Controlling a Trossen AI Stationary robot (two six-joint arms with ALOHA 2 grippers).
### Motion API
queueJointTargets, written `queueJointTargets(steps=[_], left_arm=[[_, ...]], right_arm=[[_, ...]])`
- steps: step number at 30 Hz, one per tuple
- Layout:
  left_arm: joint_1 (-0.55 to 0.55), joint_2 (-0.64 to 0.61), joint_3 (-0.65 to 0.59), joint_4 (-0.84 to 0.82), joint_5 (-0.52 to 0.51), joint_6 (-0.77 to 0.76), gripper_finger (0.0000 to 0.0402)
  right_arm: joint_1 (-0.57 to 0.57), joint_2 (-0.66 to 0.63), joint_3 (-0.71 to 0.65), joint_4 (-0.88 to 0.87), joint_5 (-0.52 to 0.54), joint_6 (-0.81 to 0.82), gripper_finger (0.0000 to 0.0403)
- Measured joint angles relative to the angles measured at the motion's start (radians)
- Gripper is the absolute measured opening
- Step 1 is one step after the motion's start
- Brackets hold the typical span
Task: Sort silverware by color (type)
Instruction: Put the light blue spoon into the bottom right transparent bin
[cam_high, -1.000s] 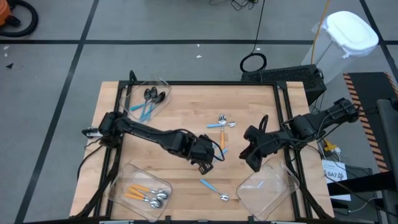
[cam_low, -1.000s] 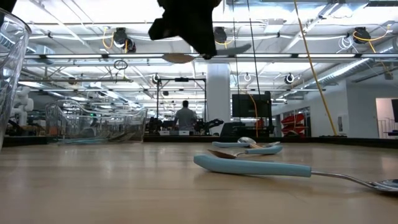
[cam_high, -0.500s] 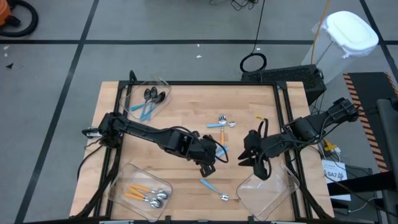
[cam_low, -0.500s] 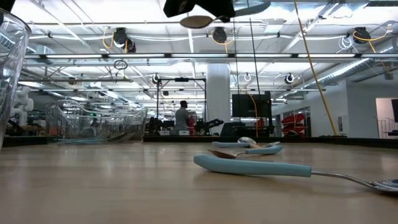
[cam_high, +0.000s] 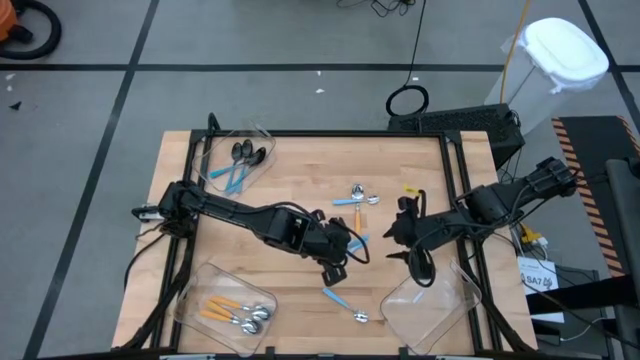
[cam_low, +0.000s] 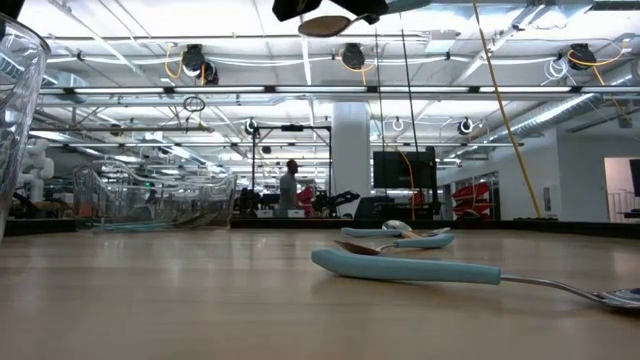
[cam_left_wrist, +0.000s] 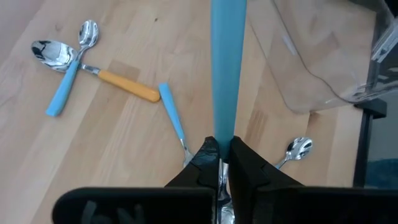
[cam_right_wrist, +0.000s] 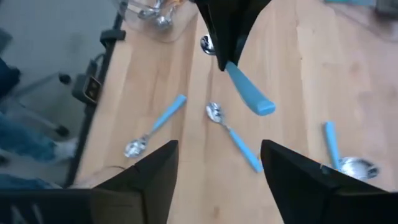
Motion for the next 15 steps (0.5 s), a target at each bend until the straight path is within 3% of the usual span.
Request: queueJointTargets(steps=[9,15], left_arm=[[-0.004,0.000,0.106,-0.035,-0.055,0.013,0.0010],[-0.004,0.000,0.108,-0.049,-0.067,0.015,0.0010]], right_arm=[[-0.057,0.000,0.000,0.009,0.026,-0.191,0.0226],[-0.100,0.000,0.000,0.030,0.021,-0.275,0.0226]])
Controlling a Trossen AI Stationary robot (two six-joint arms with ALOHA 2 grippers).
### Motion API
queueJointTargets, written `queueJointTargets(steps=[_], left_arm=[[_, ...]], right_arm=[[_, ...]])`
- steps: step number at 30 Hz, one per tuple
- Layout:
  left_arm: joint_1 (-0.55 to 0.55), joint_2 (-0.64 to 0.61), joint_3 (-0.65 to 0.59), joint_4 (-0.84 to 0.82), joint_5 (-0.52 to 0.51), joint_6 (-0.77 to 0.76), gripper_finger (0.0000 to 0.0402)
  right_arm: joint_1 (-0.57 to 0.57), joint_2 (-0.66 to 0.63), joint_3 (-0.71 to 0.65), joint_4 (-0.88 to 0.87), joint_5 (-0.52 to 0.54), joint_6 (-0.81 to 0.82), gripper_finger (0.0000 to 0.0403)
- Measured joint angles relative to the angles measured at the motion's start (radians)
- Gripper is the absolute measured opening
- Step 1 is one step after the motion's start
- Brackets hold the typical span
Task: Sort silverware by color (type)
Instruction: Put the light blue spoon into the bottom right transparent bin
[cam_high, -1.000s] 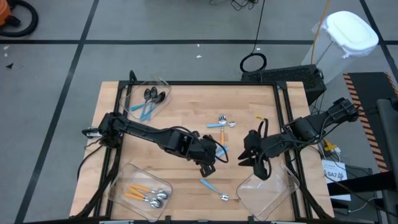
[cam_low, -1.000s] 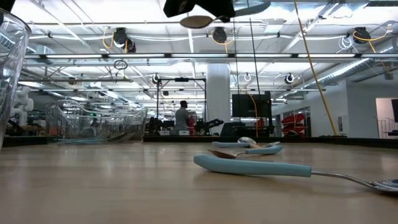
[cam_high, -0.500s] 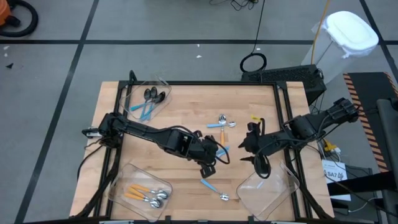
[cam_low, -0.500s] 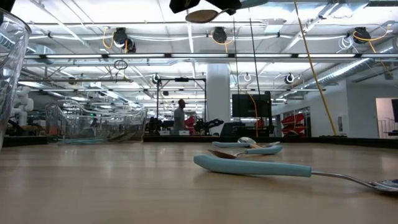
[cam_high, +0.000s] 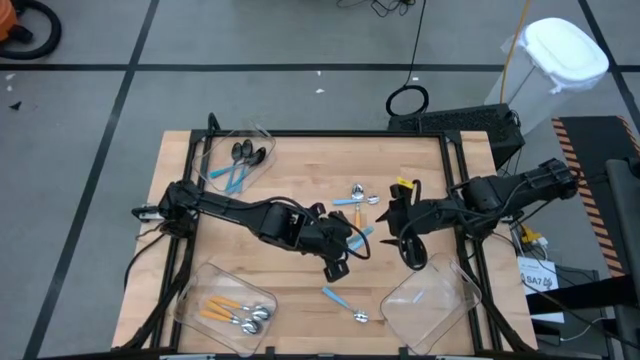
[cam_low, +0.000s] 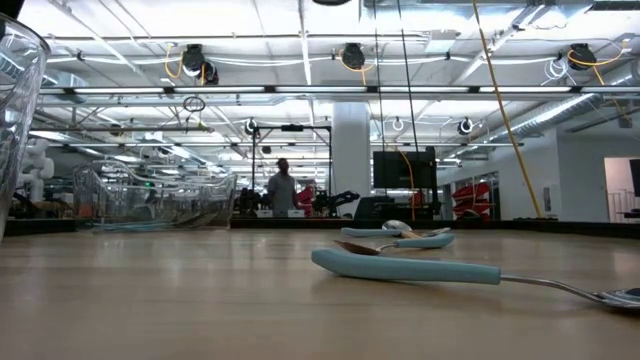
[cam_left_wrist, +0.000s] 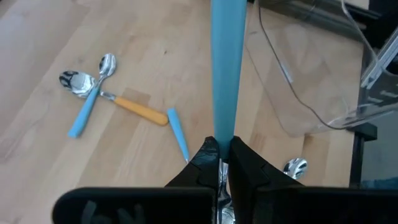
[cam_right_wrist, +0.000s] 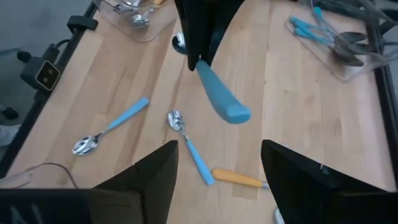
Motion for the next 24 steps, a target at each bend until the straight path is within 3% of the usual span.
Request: queueJointTargets(steps=[14,24], left_arm=[[-0.007,0.051,0.000,0.017,-0.027,0.008,0.0010],[-0.007,0.060,-0.001,0.039,-0.042,0.015,0.0010]], right_arm=[[-0.071,0.008,0.000,0.044,-0.136,-0.146,0.0226],[-0.092,0.085,0.000,0.043,-0.190,-0.199,0.0209]])
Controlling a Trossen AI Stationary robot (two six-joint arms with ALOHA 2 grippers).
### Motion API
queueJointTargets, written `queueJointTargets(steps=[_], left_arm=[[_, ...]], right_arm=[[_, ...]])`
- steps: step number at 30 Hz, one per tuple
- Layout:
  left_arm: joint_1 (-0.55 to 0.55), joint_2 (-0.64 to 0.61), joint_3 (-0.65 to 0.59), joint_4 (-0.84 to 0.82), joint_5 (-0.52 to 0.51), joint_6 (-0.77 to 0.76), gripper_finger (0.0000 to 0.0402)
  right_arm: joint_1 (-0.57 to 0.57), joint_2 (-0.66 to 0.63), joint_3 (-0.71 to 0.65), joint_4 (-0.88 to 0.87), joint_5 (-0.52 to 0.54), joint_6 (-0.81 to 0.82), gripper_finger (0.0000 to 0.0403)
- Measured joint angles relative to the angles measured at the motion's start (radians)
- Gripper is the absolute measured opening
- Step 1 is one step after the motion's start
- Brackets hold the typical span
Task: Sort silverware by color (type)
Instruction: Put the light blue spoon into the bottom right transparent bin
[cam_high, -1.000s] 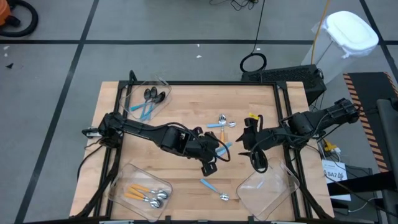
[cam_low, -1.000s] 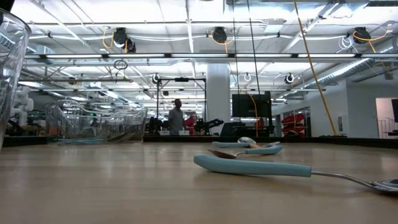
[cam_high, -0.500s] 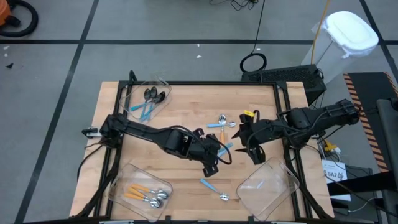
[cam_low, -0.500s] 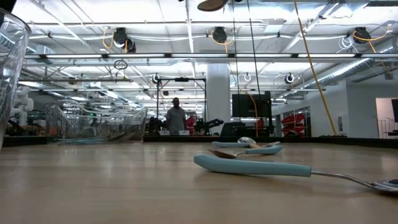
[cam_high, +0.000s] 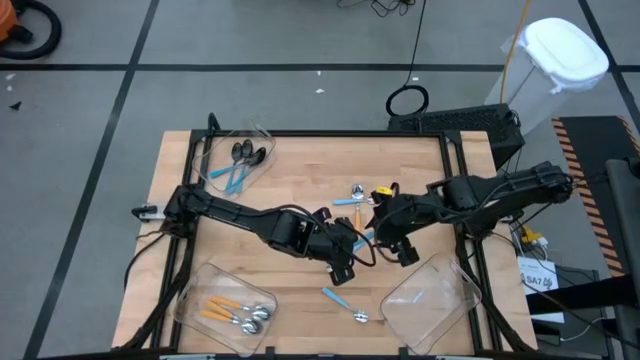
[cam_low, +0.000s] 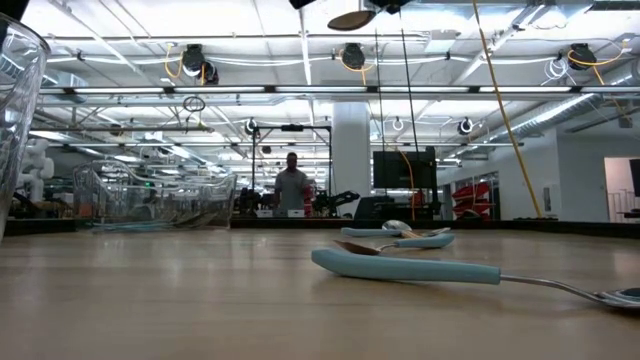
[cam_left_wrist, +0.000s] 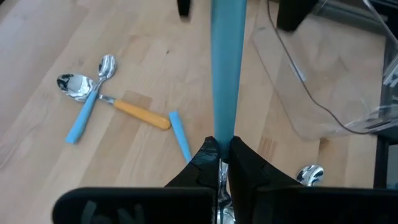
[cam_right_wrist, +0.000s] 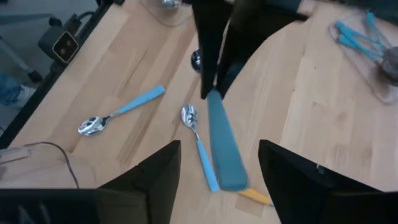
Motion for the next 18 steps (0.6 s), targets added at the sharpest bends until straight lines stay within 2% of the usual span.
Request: queueJointTargets(steps=[10,18], left_arm=[[0.000,0.000,0.000,-0.002,-0.002,-0.001,0.0010],[0.000,0.000,0.000,-0.002,-0.002,-0.002,0.0010]], right_arm=[[0.000,0.036,0.000,0.000,0.001,-0.007,0.0174],[-0.002,0.040,0.000,0.000,0.003,-0.012,0.0118]])
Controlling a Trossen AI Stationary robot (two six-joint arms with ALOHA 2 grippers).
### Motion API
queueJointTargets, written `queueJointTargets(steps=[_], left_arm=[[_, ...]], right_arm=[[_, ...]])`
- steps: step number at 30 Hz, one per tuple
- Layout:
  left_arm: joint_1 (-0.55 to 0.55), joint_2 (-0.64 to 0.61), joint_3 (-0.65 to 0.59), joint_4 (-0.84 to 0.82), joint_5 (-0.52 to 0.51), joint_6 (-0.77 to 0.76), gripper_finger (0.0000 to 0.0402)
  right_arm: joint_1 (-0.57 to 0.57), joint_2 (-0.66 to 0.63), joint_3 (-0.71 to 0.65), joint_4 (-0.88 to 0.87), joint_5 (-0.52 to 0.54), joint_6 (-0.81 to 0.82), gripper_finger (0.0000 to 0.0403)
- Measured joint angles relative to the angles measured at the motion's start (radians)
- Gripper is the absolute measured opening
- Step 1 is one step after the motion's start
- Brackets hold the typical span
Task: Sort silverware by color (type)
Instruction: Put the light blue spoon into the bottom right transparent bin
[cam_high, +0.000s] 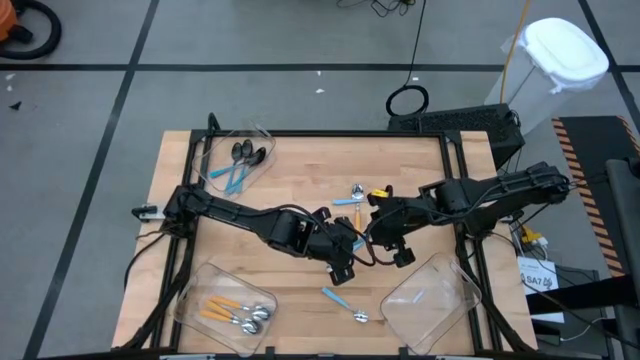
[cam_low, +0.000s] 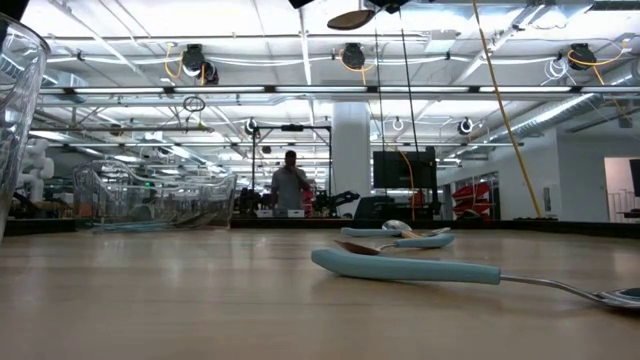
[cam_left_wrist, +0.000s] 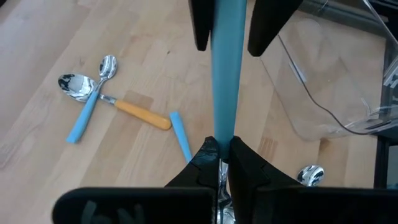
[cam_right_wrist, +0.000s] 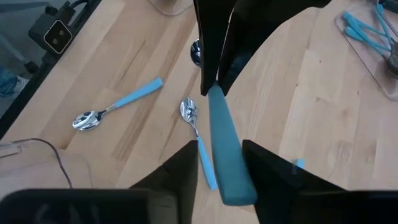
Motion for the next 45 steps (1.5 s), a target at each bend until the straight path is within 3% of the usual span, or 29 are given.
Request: queueJointTargets(steps=[7,13,16,21,26,31,45], left_arm=[[-0.001,0.000,0.000,0.000,-0.001,0.003,0.0010],[-0.001,0.000,0.000,0.000,-0.001,0.008,0.0022],[0.000,0.000,0.000,0.003,-0.012,0.041,0.0061],[-0.011,0.000,0.000,0.038,-0.084,0.038,0.0161],[-0.010,0.000,0.000,0.183,-0.092,-0.014,0.0229],[-0.010,0.000,0.000,0.297,-0.092,-0.041,0.0238],[-0.011,0.000,0.000,0.297,-0.093,-0.134,0.0239]], right_arm=[[-0.001,0.000,0.000,-0.001,0.000,-0.001,0.0062],[-0.001,0.000,0.000,-0.002,-0.001,-0.001,0.0061],[-0.001,-0.004,0.000,-0.010,0.000,-0.005,0.0065],[0.000,-0.029,0.000,-0.071,-0.006,-0.017,0.0059],[0.000,-0.057,0.000,-0.155,-0.025,-0.017,0.0060],[0.002,-0.098,0.000,-0.217,-0.030,-0.012,0.0060],[0.019,-0.273,0.000,-0.371,-0.080,0.090,0.0060]])
